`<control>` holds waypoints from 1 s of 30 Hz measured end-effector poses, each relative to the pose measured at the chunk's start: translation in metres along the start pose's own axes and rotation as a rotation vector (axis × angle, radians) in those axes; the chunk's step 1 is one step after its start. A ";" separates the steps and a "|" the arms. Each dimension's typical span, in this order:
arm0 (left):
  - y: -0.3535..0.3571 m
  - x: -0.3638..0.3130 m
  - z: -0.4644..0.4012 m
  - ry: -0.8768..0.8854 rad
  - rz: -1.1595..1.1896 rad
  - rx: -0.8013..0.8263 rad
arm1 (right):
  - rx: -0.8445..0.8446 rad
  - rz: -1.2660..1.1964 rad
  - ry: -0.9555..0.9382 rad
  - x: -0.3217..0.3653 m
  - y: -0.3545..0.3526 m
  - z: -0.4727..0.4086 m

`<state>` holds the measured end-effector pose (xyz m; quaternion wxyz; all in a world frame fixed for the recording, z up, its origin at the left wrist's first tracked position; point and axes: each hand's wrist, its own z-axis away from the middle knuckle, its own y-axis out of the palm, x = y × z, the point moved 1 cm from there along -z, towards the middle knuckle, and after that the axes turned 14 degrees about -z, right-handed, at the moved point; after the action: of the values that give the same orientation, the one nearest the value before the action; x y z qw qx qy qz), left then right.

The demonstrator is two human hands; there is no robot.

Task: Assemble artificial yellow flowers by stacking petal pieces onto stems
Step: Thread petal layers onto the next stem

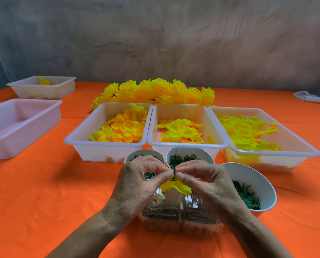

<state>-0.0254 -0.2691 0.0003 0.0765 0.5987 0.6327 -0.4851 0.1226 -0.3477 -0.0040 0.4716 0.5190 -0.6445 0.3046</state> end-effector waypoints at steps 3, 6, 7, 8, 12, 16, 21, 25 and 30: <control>-0.004 -0.001 0.001 -0.060 0.075 -0.010 | -0.039 -0.044 0.023 0.003 -0.003 -0.001; -0.005 -0.003 0.003 -0.069 0.089 -0.002 | -0.017 0.000 0.026 0.007 -0.003 0.000; -0.004 -0.004 0.004 -0.069 0.090 0.008 | -0.002 0.008 0.032 0.008 -0.002 0.001; -0.003 -0.004 0.005 -0.070 0.090 0.015 | 0.008 0.010 0.038 0.008 0.000 0.001; -0.002 -0.004 0.002 -0.066 0.067 0.014 | 0.017 -0.001 0.064 0.006 0.002 0.000; 0.001 -0.005 0.001 -0.045 0.043 0.014 | 0.033 -0.011 0.061 0.007 0.001 -0.001; 0.004 -0.003 0.001 -0.003 0.031 -0.026 | 0.024 0.018 0.032 0.001 -0.003 -0.002; 0.007 -0.001 0.002 -0.013 0.074 -0.039 | 0.021 0.002 0.017 -0.002 -0.003 -0.002; 0.005 -0.002 0.003 -0.054 0.063 0.025 | 0.113 0.003 0.126 0.010 -0.008 -0.007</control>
<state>-0.0218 -0.2733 -0.0028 0.1013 0.6059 0.6054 -0.5061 0.1325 -0.3478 0.0071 0.4809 0.5235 -0.5961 0.3733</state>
